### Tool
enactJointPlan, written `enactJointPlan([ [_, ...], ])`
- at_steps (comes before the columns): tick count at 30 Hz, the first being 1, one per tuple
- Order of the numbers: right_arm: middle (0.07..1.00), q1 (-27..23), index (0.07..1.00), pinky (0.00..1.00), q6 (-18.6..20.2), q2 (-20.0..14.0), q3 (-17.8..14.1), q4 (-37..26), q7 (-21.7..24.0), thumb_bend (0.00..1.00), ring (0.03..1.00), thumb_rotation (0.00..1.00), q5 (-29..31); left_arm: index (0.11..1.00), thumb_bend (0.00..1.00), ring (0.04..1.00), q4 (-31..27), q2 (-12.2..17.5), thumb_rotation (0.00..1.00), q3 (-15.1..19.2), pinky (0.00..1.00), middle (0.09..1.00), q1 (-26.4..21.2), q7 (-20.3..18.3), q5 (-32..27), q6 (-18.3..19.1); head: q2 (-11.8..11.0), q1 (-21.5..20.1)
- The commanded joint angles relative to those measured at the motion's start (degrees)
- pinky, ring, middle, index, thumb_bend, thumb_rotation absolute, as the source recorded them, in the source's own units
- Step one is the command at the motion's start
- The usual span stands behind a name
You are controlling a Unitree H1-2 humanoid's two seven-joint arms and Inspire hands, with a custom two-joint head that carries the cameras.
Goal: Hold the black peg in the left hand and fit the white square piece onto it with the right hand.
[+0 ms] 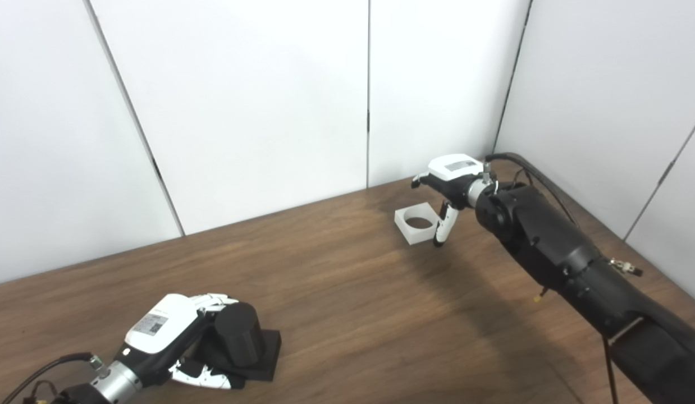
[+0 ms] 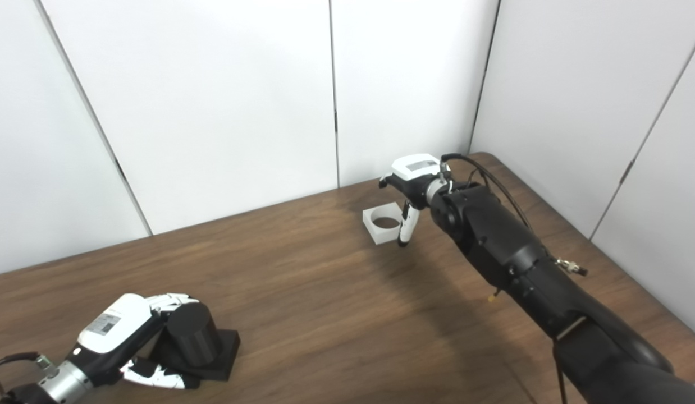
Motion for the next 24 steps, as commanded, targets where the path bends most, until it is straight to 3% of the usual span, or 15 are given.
enactJointPlan([
  [1, 0.905, -3.5, 0.863, 0.71, 0.6, -0.9, -0.4, -0.5, -0.9, 0.91, 0.864, 0.21, -0.3, 0.491, 0.52, 0.818, 2.5, 2.5, 0.06, -3.5, 0.73, 0.786, 3.9, -6.1, 3.8, 0.6, 0.0, 0.0],
  [8, 0.897, -4.1, 0.847, 0.69, 0.9, 0.3, 1.0, 1.8, -1.7, 0.89, 0.854, 0.19, -0.5, 0.491, 0.52, 0.814, 1.6, 2.4, 0.06, -2.8, 0.71, 0.78, 4.2, -7.2, 3.9, 0.6, 0.4, 0.5],
  [24, 0.885, -6.1, 0.82, 0.74, -0.5, 2.6, 2.9, 8.9, -4.4, 0.82, 0.876, 0.17, 2.4, 0.49, 0.52, 0.798, -1.4, 2.8, 0.06, 0.0, 0.7, 0.768, 5.5, -9.3, 3.7, 0.6, 1.1, 1.0],
])
